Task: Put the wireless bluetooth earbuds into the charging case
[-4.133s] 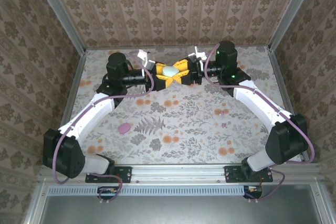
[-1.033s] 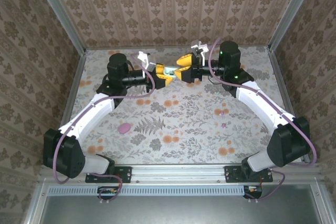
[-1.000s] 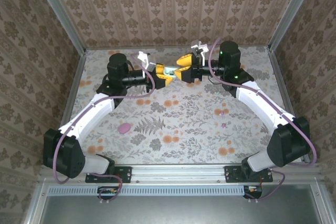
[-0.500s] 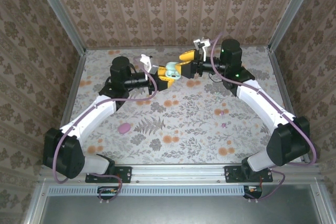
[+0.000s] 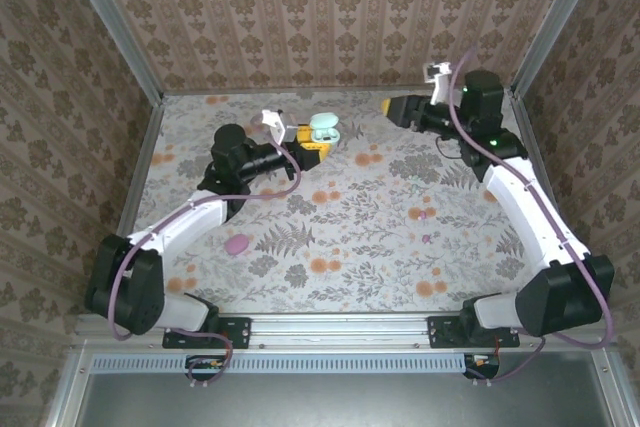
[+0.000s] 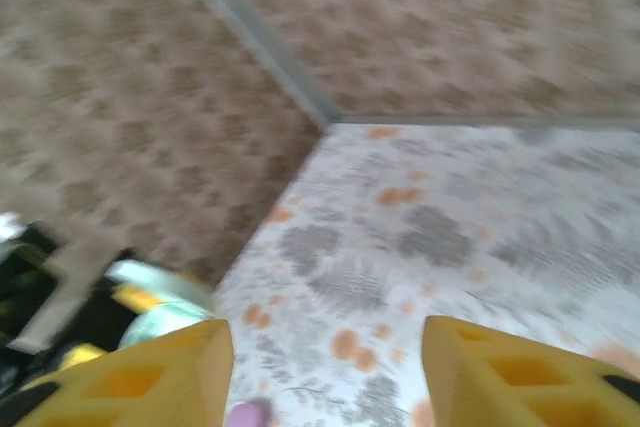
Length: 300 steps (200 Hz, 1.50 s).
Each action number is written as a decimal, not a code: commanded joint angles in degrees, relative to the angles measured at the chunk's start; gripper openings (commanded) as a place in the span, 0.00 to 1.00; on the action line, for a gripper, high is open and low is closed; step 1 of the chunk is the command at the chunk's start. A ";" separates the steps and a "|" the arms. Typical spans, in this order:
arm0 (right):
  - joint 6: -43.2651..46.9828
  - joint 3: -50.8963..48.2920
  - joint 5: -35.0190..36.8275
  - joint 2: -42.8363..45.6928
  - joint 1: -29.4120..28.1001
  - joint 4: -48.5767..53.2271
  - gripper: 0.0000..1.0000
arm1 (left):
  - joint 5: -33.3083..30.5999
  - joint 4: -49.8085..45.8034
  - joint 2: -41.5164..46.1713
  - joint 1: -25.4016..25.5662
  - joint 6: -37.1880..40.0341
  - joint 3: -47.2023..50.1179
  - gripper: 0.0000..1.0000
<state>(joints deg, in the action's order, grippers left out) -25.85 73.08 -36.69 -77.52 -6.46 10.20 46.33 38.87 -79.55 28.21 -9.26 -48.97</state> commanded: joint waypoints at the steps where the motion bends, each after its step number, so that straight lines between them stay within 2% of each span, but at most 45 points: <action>1: -4.64 -4.49 7.77 -1.85 5.36 15.72 0.45 | -0.63 7.71 -1.80 0.34 -4.33 1.24 0.28; 24: -0.88 -7.23 10.36 -5.94 7.61 19.62 0.43 | -0.54 8.87 -2.58 0.47 -4.98 1.38 0.27; 52: 3.84 -5.25 14.93 -13.64 7.67 24.73 0.42 | -0.32 8.53 -2.80 0.53 -4.62 1.15 0.28; 85: 2.22 -0.54 18.96 -23.55 7.43 28.56 0.40 | -0.35 7.24 -2.23 0.59 -4.56 0.89 0.27; 110: 0.67 0.23 19.59 -27.73 7.43 26.48 0.40 | -0.84 6.59 -1.51 0.71 -4.19 1.11 0.27; 189: 3.67 2.25 18.99 -32.06 6.09 27.90 0.35 | -0.72 2.53 -0.77 1.00 -2.17 -0.63 0.27; 300: 5.18 7.34 32.11 -34.39 0.51 35.52 0.35 | -1.36 1.21 0.71 0.97 -1.20 -0.18 0.27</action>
<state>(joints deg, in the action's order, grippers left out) -20.95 78.83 -9.47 -111.70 -5.04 41.71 45.10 39.81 -80.53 28.86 -11.84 -48.10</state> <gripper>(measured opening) 0.350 0.350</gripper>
